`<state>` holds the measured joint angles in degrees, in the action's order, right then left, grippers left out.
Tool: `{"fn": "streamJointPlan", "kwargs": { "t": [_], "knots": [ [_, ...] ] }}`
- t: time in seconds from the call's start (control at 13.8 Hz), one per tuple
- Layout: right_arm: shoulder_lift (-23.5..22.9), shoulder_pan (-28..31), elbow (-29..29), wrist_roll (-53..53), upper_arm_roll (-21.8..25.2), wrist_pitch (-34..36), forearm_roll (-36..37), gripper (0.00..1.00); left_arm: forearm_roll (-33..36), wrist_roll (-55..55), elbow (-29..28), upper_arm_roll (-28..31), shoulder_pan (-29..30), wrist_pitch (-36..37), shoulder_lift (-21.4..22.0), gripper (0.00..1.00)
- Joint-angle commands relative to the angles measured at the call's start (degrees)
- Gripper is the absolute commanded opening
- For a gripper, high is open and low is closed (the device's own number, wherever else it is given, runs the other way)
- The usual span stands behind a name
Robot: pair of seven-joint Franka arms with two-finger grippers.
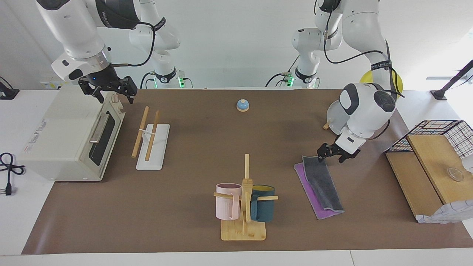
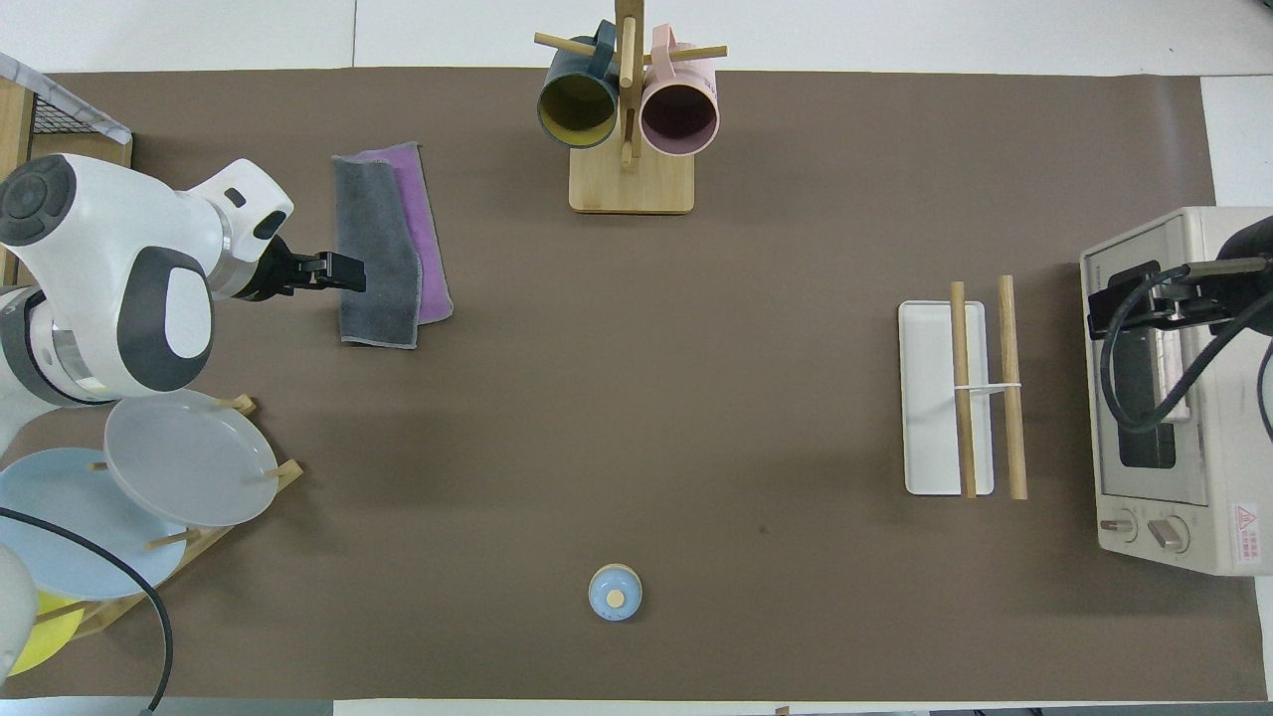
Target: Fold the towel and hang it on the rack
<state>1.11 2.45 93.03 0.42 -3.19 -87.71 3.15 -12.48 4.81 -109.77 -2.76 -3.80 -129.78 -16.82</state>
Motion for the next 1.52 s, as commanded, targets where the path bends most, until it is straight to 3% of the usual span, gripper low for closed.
{"fn": "streamJointPlan", "kwargs": {
  "t": [0.0, 0.94, 1.23, 1.45],
  "knots": [
    [0.56, 0.89, 0.22, -1.30, -0.42, 0.79, -0.69, 1.00, -4.82, 3.71, 1.66, -0.32, 1.86, -2.31, -4.17, 1.00],
    [0.56, 0.89, 0.22, -1.30, -0.42, 0.79, -0.69, 1.00, -7.12, 3.81, 0.87, -0.49, 0.37, -7.24, -6.64, 0.80],
    [0.56, 0.80, 0.22, -1.30, -0.42, 0.79, -0.69, 1.00, -7.21, 3.72, 0.43, -0.49, -0.06, -7.50, -6.64, 0.51],
    [0.56, 0.89, 0.22, -1.30, -0.42, 0.79, -0.69, 1.00, -7.21, 3.72, 0.43, -0.49, 0.11, -7.32, -6.56, 0.16]
  ]
}}
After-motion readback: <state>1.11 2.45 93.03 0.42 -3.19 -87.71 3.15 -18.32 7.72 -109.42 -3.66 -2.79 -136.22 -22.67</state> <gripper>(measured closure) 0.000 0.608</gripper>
